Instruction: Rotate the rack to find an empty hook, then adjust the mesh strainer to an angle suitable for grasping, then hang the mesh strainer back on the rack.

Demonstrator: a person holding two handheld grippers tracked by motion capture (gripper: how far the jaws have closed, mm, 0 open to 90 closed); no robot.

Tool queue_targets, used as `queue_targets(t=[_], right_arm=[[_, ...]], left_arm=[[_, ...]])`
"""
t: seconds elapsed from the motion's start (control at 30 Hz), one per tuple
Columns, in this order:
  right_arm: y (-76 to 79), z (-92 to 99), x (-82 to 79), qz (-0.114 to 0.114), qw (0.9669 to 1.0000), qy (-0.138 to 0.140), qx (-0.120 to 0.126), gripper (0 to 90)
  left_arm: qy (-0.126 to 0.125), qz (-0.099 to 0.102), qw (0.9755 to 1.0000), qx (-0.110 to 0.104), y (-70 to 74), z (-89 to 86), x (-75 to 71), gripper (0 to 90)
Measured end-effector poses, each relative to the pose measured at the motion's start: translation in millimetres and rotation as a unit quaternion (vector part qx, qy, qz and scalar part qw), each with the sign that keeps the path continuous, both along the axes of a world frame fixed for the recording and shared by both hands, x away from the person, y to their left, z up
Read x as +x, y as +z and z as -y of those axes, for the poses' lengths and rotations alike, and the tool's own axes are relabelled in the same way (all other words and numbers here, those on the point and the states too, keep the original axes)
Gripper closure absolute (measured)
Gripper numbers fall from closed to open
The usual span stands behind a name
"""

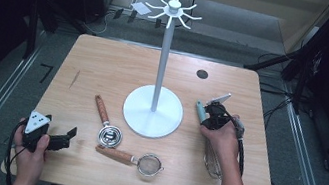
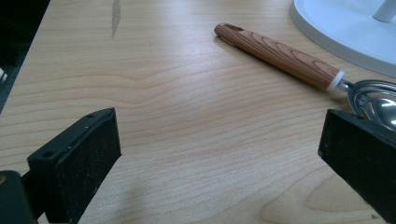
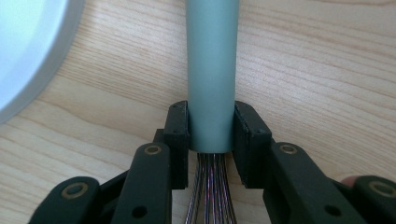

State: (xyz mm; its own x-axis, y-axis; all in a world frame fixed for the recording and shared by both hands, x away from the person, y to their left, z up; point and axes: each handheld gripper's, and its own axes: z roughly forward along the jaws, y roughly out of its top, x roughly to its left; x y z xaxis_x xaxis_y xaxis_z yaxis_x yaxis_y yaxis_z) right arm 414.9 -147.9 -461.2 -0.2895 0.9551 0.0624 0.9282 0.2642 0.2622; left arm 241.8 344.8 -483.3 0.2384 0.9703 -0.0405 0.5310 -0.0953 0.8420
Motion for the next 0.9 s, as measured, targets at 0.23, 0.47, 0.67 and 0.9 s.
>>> queue_targets(t=[0.23, 0.47, 0.67, 0.9], right_arm=[[18.0, 6.1, -10.1, 0.04, 0.9982, 0.005, 0.043, 71.3], [33.9, 8.9, -22.5, 0.082, 0.9925, 0.018, 0.089, 71.3], [46.6, 7.0, -38.1, 0.122, 0.984, 0.041, 0.123, 71.3], [60.6, 5.3, -57.3, 0.186, 0.9653, 0.066, 0.17, 71.3]], left_arm=[[0.0, 0.001, 1.0, 0.001, -0.1, 0.3, 0.1, 0.0], [0.001, 0.0, 1.0, 0.001, 0.0, 0.2, -0.1, 0.0], [0.001, 0.0, 1.0, 0.001, 0.0, 0.2, -0.1, 0.0], [0.0, 0.001, 1.0, 0.001, -0.1, 0.3, 0.0, 0.0]])
